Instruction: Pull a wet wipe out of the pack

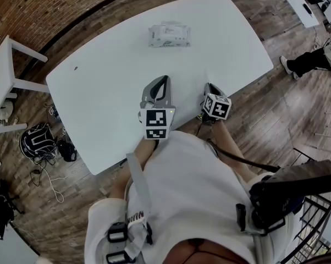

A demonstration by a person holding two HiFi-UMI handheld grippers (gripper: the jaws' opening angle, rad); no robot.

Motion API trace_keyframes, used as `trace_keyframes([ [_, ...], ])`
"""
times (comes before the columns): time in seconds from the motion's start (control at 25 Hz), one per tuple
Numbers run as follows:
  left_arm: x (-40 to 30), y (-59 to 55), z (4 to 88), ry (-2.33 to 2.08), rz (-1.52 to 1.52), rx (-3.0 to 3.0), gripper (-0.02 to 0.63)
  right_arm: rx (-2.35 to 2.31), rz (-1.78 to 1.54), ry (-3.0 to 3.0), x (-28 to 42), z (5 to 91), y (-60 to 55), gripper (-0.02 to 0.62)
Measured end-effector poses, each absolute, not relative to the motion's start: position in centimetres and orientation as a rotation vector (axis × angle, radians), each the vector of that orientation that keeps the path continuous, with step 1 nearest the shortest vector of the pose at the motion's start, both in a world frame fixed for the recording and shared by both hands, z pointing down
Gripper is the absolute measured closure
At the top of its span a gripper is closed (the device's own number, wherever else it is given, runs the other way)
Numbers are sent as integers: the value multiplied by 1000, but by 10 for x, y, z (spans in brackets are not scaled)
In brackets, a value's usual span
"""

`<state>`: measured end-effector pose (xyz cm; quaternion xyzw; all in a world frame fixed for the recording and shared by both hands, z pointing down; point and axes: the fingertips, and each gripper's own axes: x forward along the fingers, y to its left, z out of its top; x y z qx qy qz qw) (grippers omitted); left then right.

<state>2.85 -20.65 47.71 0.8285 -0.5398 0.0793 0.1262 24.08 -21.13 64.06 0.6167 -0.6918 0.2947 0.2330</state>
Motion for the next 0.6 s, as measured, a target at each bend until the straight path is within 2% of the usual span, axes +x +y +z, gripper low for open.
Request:
trace_keyframes([
  [0.2,29,-209,478,-1572,235,2412,603,1659,856,-1877,239,650,-210,540],
  [0.32,32,-210,480,-1567,241,2412,603,1645,873,-1883,240,651,-210,491],
  [0.6,36,-210,481,-1553,243,2423,603,1658,853,-1908,242,640,-212,471],
])
